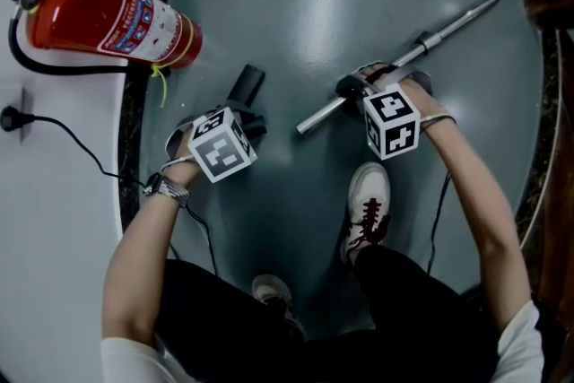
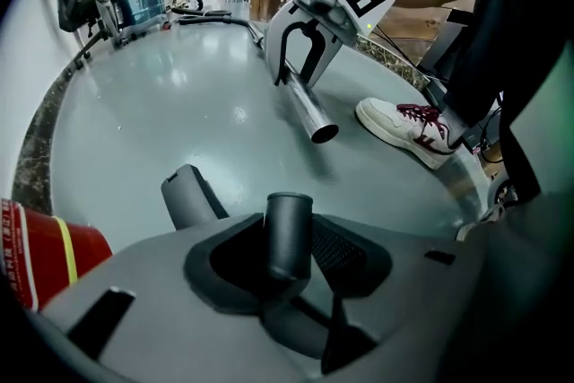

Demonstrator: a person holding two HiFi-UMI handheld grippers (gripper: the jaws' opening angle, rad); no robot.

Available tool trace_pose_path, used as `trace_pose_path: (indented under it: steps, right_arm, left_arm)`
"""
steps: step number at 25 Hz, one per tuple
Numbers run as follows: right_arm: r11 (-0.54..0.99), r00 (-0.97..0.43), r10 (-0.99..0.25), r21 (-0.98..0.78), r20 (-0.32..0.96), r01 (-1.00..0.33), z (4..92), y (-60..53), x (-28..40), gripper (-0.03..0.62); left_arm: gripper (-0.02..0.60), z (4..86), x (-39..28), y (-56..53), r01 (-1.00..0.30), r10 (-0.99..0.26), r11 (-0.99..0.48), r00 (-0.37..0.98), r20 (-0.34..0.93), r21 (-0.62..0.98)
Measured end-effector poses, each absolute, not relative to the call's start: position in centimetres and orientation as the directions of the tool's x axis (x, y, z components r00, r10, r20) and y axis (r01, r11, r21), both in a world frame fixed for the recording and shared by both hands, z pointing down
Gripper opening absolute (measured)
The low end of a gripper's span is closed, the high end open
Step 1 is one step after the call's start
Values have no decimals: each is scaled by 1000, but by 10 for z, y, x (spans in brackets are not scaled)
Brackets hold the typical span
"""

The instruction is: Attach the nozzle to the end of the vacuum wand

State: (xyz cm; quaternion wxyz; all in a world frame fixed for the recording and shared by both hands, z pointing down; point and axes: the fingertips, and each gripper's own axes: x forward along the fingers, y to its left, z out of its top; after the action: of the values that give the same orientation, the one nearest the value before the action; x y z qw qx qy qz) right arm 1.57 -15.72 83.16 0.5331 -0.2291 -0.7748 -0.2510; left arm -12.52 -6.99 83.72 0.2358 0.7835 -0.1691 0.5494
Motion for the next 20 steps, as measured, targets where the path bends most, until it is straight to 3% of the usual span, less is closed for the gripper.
trace_pose_path:
  steps: [8, 15, 20]
  right_arm:
    - [785, -356, 65, 173, 932, 595, 825, -162, 3, 167]
    - [785, -341, 67, 162, 938, 598, 829, -162, 2, 166]
    - [781, -349, 65, 170, 935, 601, 828, -165, -2, 166]
  left_arm:
    - [166, 830, -108, -77, -614, -39, -755, 392, 919, 229]
    - [166, 824, -79, -79, -583, -23, -765, 449, 893, 274]
    - [166, 826, -74, -84, -631, -30, -720, 443, 896, 288]
